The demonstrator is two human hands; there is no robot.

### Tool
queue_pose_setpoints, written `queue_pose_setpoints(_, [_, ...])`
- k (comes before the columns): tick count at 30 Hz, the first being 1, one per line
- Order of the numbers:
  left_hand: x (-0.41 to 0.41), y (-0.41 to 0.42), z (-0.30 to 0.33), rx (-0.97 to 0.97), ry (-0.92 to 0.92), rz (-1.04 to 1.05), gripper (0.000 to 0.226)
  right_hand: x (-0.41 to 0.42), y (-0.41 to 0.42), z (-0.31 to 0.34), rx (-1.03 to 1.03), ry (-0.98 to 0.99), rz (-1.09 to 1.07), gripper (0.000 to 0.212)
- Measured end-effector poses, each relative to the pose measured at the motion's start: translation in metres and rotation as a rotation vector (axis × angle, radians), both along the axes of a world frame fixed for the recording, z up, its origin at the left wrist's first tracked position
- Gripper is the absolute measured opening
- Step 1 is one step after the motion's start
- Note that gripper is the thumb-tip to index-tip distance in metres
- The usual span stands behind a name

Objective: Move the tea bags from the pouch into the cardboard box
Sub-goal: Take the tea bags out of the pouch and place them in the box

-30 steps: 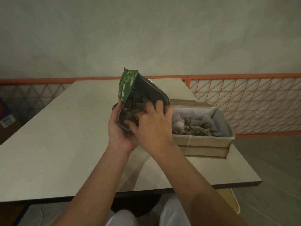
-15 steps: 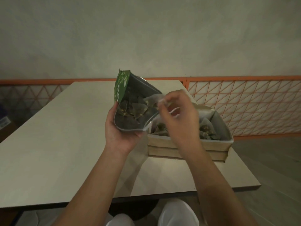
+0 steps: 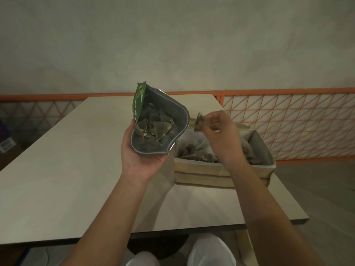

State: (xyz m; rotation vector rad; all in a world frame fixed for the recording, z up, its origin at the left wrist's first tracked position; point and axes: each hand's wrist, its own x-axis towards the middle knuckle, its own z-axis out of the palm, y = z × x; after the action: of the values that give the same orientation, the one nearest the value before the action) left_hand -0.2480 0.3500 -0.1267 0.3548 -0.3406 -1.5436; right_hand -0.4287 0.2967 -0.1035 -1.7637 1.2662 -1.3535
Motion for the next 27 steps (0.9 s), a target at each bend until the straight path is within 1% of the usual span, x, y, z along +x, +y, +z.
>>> queue_pose_setpoints(2, [0.000,0.001,0.001,0.006,0.006,-0.005,0.050,-0.001,-0.002,-0.011,0.061,0.364,-0.055,0.023])
queue_pose_setpoints(3, [0.000,0.001,0.001,0.010,0.006,-0.008,0.050,-0.001,-0.001,-0.015,0.058,0.470,-0.092,0.028])
queue_pose_setpoints(4, [0.000,0.002,0.001,0.014,0.003,-0.010,0.051,-0.001,0.001,-0.016,0.023,0.486,-0.118,0.029])
queue_pose_setpoints(5, [0.000,0.002,0.001,0.018,0.002,-0.010,0.050,0.000,0.004,-0.017,-0.032,0.431,-0.128,0.028])
queue_pose_setpoints(9, [0.000,0.001,0.000,0.018,0.008,-0.009,0.049,0.011,0.019,-0.004,-0.247,0.053,-0.102,0.014])
queue_pose_setpoints(11, [-0.001,0.001,0.001,0.014,-0.004,0.000,0.050,0.020,0.029,0.002,-0.327,-0.034,-0.043,0.013])
queue_pose_setpoints(13, [-0.003,0.000,0.001,0.014,-0.023,0.013,0.054,0.032,0.033,0.001,-0.337,0.010,0.026,0.011])
queue_pose_setpoints(15, [-0.005,0.001,0.001,0.027,-0.039,0.020,0.056,0.043,0.032,-0.003,-0.305,0.142,0.023,0.015])
queue_pose_setpoints(18, [-0.007,0.003,-0.002,0.046,-0.042,0.034,0.051,0.055,0.030,-0.002,-0.278,0.395,-0.091,0.033])
queue_pose_setpoints(19, [-0.008,0.003,-0.002,0.051,-0.044,0.039,0.050,0.058,0.030,0.000,-0.268,0.469,-0.141,0.035])
queue_pose_setpoints(21, [-0.009,0.004,-0.003,0.062,-0.047,0.052,0.049,0.062,0.031,0.002,-0.304,0.568,-0.253,0.032])
queue_pose_setpoints(24, [-0.008,0.005,-0.002,0.073,-0.059,0.063,0.049,0.066,0.030,0.001,-0.365,0.612,-0.350,0.018])
queue_pose_setpoints(27, [-0.008,0.006,0.000,0.071,-0.065,0.060,0.049,0.066,0.028,-0.002,-0.396,0.543,-0.325,0.008])
